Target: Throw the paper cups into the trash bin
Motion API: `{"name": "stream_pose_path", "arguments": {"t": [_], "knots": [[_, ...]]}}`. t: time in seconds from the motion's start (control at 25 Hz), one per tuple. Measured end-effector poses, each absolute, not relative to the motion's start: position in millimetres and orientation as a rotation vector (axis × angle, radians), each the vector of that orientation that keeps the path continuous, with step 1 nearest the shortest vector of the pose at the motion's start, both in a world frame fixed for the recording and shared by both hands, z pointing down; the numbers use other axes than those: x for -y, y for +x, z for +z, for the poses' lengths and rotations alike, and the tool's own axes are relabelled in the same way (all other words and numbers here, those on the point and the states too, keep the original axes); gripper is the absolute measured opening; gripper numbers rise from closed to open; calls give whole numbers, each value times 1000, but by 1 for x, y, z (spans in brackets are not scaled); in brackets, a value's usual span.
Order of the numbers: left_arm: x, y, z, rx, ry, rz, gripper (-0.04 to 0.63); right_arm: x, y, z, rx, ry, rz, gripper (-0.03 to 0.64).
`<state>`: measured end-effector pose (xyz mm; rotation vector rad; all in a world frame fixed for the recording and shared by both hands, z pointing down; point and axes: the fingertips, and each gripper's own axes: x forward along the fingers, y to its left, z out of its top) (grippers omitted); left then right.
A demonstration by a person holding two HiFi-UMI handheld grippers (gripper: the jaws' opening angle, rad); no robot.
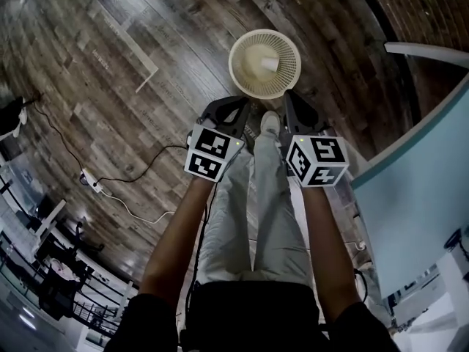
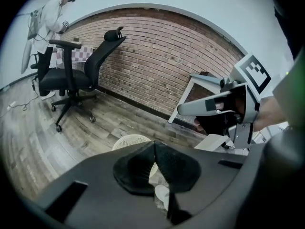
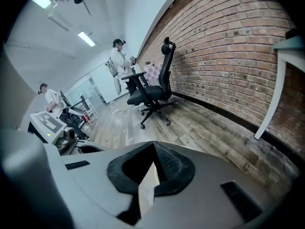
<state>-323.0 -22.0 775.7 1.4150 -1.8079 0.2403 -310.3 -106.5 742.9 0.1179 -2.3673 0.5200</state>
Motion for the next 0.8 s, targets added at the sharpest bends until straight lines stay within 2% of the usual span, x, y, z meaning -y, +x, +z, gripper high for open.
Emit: {"name": "stream_pose_path", "arguments": {"t": [0.8], "knots": [[28, -340, 591, 1928, 1504, 189, 9, 95, -315, 559, 2487, 100, 436, 3]]}}
